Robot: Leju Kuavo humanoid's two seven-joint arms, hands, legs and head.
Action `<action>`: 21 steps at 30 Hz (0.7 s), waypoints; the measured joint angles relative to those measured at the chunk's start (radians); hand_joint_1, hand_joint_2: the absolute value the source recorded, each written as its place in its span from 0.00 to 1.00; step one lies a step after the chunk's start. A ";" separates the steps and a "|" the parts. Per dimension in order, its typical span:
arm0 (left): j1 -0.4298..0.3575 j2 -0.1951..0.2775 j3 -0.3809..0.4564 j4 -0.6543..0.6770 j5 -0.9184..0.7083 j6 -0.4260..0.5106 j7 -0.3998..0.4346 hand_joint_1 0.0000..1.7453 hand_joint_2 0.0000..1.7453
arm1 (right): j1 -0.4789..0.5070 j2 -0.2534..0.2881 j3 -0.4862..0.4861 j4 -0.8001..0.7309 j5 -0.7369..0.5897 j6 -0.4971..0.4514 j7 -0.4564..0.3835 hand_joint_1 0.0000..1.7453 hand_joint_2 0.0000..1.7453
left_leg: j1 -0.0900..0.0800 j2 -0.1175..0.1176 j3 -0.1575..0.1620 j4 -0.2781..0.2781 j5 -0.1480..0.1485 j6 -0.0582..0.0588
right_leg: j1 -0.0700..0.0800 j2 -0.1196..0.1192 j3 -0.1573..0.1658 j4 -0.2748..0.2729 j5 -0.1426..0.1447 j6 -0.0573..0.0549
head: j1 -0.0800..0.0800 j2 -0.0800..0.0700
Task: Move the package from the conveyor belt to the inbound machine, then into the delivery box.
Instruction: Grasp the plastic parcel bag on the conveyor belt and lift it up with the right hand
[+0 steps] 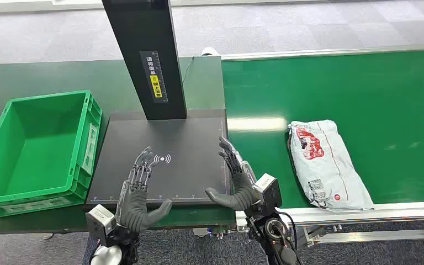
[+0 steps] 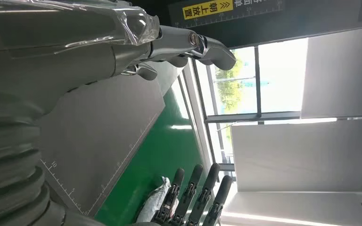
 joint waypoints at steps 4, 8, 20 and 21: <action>0.000 0.000 0.000 0.000 0.000 0.001 0.000 0.00 1.00 | 0.000 0.000 0.000 0.000 0.001 0.001 0.000 0.00 1.00 | 0.000 0.000 0.000 0.000 0.000 0.000 | 0.000 0.000 0.000 0.000 0.000 0.000 | 0.000 0.000; 0.001 -0.001 0.003 -0.001 0.000 0.002 0.000 0.00 1.00 | -0.005 0.000 0.000 0.000 0.016 0.001 0.002 0.00 1.00 | 0.000 0.000 0.000 0.000 0.000 0.000 | 0.000 0.000 0.000 0.000 0.000 0.000 | 0.000 0.000; 0.016 -0.002 0.027 -0.027 0.001 -0.001 -0.005 0.00 1.00 | -0.118 -0.053 0.019 -0.003 0.303 -0.168 0.055 0.00 1.00 | 0.000 0.000 0.000 0.000 0.000 0.000 | 0.000 0.000 0.001 0.000 0.000 0.000 | 0.000 0.000; 0.017 0.000 0.028 -0.026 0.003 -0.002 -0.009 0.00 1.00 | -0.138 -0.066 0.019 -0.001 0.313 -0.170 0.056 0.00 1.00 | 0.000 0.000 0.000 0.000 0.000 0.000 | 0.000 0.000 0.001 0.000 0.000 0.000 | 0.000 0.000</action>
